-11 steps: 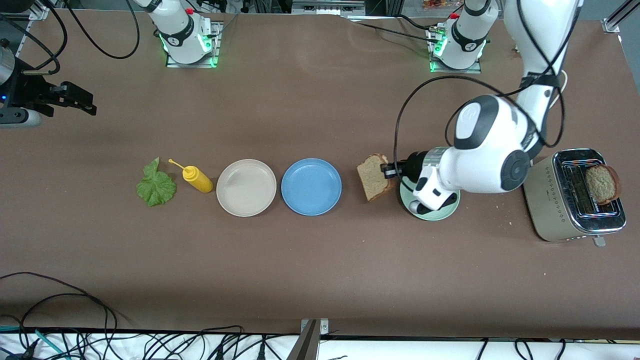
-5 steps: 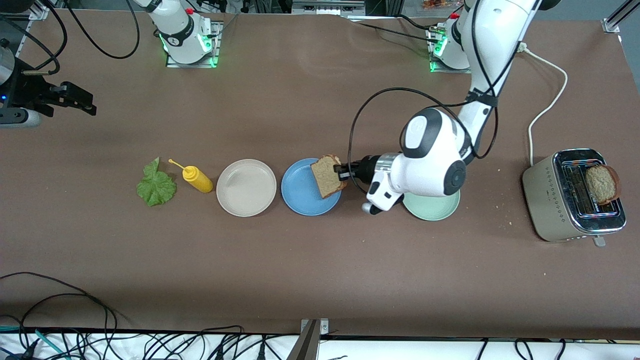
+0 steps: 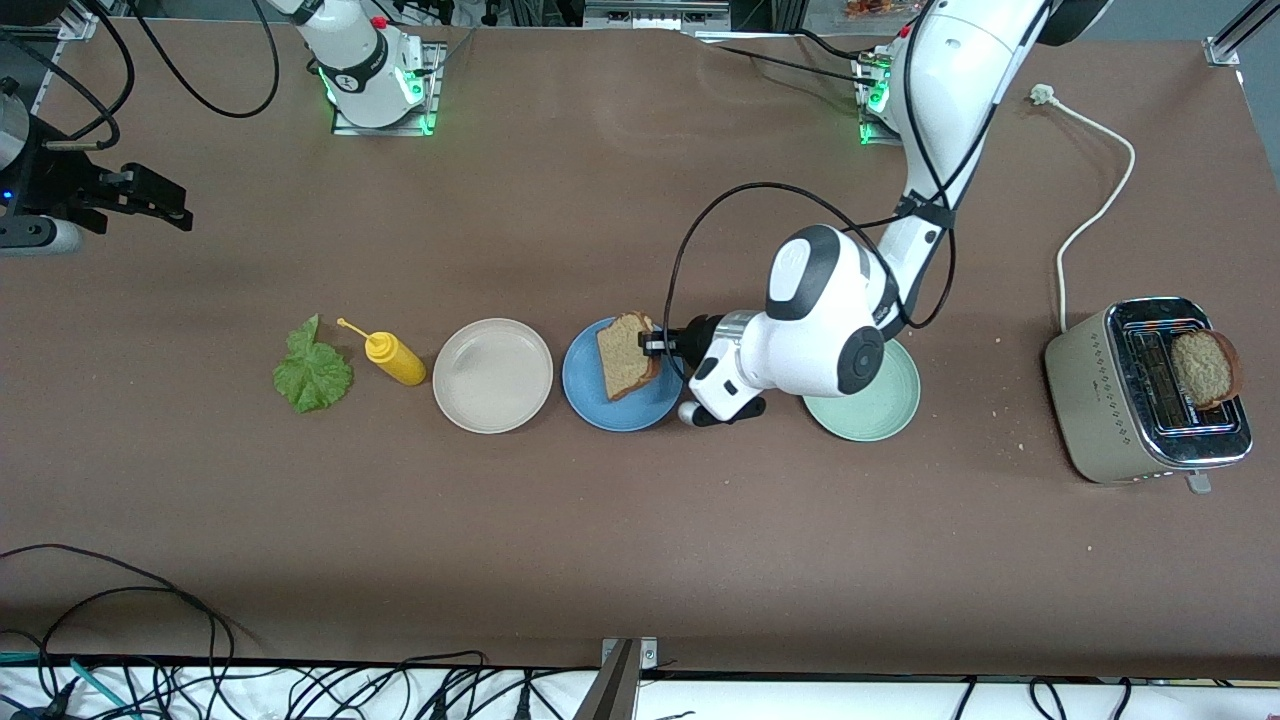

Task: Make sandwich in blue plate with both arms
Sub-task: 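Carry the bread slice with the left gripper over the blue plate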

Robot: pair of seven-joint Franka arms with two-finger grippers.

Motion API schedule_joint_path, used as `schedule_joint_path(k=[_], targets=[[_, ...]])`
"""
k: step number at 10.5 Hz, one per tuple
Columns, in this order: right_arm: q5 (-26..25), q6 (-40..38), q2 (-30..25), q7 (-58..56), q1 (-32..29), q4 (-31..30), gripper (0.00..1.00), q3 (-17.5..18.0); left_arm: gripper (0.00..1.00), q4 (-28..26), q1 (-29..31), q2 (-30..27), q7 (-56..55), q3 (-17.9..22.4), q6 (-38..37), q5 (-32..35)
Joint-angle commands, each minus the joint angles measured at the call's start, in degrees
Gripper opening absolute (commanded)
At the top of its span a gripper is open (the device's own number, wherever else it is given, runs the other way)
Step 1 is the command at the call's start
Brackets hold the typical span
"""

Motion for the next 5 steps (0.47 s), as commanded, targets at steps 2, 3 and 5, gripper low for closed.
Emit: schedule_joint_path(k=[2, 3, 5], targets=[[0.83, -0.93, 0.24, -0.92, -0.20, 1.14, 1.00, -0.07, 0.00, 2.37, -3.70, 3.35, 4.72, 0.81, 2.67, -2.23], [0.83, -0.93, 0.24, -1.01, -0.20, 1.14, 1.00, -0.07, 0.00, 2.46, -4.14, 3.87, 4.72, 0.81, 3.12, -2.14], [0.83, -0.93, 0.24, -1.01, -0.20, 1.05, 1.00, -0.07, 0.00, 2.37, -4.06, 4.05, 7.17, 0.81, 4.09, -2.23]])
